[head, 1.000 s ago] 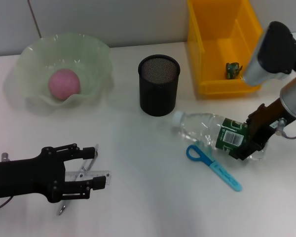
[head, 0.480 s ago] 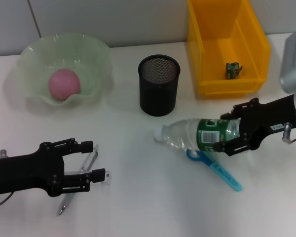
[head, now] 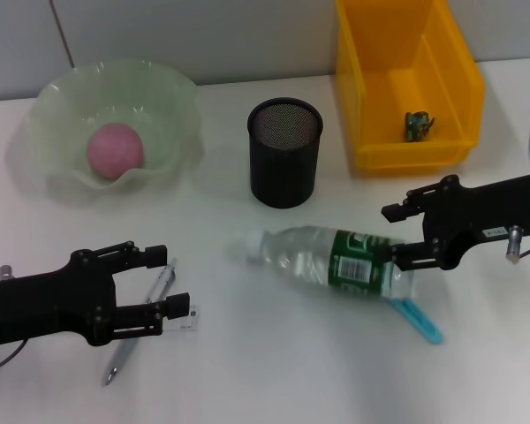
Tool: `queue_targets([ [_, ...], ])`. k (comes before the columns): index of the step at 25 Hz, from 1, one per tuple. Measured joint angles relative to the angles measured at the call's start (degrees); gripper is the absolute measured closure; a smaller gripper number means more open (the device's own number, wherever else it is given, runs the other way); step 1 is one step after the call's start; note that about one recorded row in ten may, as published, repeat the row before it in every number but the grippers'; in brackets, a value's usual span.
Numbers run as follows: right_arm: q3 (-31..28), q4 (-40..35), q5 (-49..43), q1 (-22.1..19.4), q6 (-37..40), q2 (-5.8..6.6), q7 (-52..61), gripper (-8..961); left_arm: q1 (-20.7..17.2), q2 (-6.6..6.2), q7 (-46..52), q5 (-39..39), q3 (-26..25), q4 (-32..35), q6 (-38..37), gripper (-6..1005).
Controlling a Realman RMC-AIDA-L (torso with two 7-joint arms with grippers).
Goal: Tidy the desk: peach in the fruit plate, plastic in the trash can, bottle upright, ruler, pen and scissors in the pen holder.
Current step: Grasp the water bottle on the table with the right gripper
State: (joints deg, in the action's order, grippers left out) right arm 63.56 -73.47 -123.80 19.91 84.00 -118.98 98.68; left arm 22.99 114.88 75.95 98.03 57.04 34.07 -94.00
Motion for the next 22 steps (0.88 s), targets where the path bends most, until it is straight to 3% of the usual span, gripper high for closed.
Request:
queue_targets([
  [4,-0.20,-0.17,-0.20,0.00,0.49,0.02,0.27,302,-0.02,-0.06,0.32,-0.10,0.00,0.02,-0.29,168],
  [10,-0.31,-0.19,-0.30,1.18,1.71,0.12,2.60,498,-0.04,-0.23,0.50,-0.07,-0.01,0.03,-0.42,168],
  [16,-0.29,0.39,-3.52,7.75,8.12,0.88,10.66,761,0.13,-0.51,0.64,-0.04,-0.08,0.04,-0.84,168],
  [21,-0.23,1.99,-7.80,13.16,12.29,1.01,14.80,760,0.29,-0.64,0.68,0.08,-0.27,0.10,-1.36,168],
  [22,-0.23,1.99,-7.80,13.16,12.29,1.01,14.80,720,0.29,-0.64,0.68,0.08,-0.27,0.10,-1.36,168],
])
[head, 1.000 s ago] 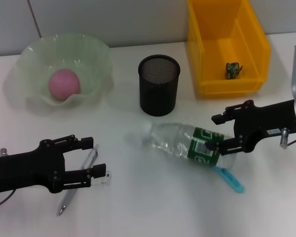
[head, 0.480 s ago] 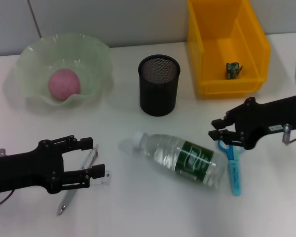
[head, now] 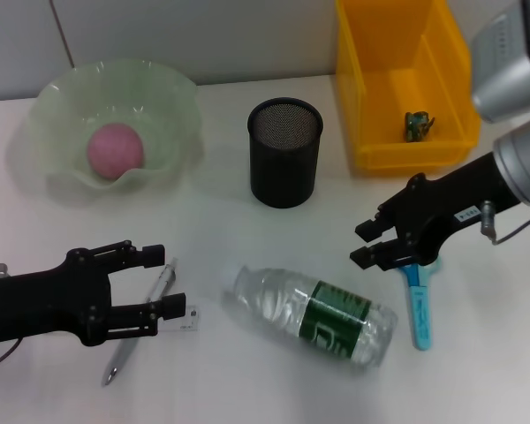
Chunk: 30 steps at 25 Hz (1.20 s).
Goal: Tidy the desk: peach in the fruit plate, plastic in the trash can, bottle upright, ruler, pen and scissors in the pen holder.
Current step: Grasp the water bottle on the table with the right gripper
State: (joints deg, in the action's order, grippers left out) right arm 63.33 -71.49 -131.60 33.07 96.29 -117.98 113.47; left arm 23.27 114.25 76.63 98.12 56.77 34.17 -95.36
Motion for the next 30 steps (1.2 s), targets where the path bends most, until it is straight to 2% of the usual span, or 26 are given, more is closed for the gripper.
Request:
queue_targets([
  [9,0.59,3.74,-3.37,7.30,5.81,0.00,4.07,381,0.12,-0.40,0.70,0.06,0.00,0.21,-0.34,168],
  [11,0.63,3.89,-3.51,7.79,6.40,-0.09,4.46,313,0.12,-0.41,0.78,0.06,0.00,0.24,-0.39,168],
  [16,1.34,6.12,-3.92,10.29,8.79,-0.34,6.45,276,0.10,-0.43,0.85,0.06,0.00,0.56,-0.44,169],
  [20,4.09,7.94,-5.29,12.16,8.96,-0.48,9.83,239,0.10,-0.44,0.97,0.06,0.00,0.64,-0.44,169],
  [23,8.25,8.12,-8.09,12.97,6.53,-1.01,13.42,193,0.11,-0.43,0.97,0.06,0.00,0.65,-0.44,169],
  [24,12.50,8.18,-9.33,13.34,4.29,-1.15,16.43,178,0.13,-0.43,0.96,0.06,0.00,0.68,-0.42,169],
  [30,17.21,8.77,-9.03,14.93,2.60,-1.31,20.41,143,0.04,-0.55,0.81,0.06,0.01,1.13,-0.28,169],
])
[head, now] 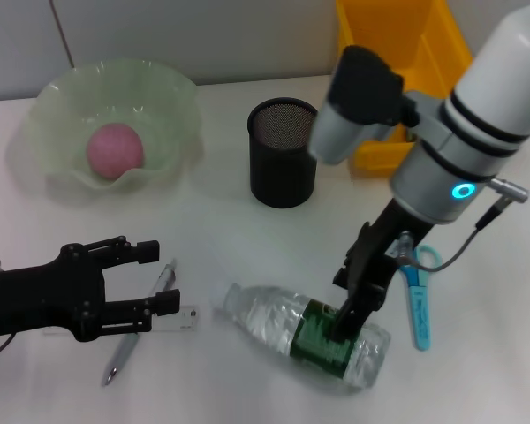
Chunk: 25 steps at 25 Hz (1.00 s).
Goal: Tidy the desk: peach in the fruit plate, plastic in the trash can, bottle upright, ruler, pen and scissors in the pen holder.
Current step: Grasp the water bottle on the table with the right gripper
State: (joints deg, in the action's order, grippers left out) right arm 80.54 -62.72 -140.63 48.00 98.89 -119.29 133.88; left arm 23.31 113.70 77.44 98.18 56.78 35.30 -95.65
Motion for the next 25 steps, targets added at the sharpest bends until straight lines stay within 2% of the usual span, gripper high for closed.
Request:
queue_targets([
  [12,8.49,-0.09,0.03,2.68,-2.25,-0.24,8.11,142,-0.56,-0.56,-0.71,-0.01,0.00,0.50,-0.19,169],
  [25,11.12,0.74,-1.23,2.67,-5.51,-0.31,12.85,143,-0.55,-0.75,-0.93,-0.01,0.26,0.53,-0.34,169],
])
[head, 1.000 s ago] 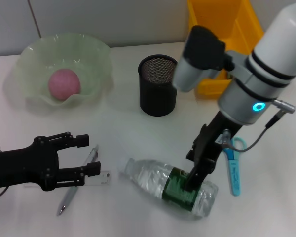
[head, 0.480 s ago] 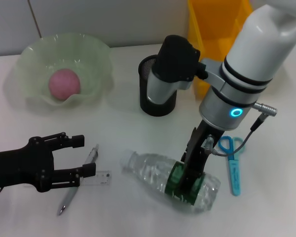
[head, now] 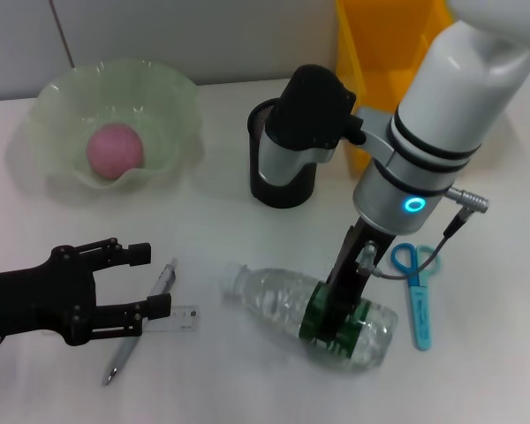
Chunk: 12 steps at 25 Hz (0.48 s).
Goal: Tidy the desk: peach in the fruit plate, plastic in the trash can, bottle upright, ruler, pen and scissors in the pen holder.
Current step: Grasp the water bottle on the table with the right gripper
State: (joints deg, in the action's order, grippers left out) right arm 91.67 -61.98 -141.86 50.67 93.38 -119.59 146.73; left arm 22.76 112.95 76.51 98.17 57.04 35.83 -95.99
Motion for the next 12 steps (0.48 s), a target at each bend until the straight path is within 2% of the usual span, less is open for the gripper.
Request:
queue_targets([
  [12,1.25,4.92,-0.91,0.10,-3.67,0.06,3.10,142,0.15,-0.02,-0.14,0.01,0.14,0.55,-0.16,169],
])
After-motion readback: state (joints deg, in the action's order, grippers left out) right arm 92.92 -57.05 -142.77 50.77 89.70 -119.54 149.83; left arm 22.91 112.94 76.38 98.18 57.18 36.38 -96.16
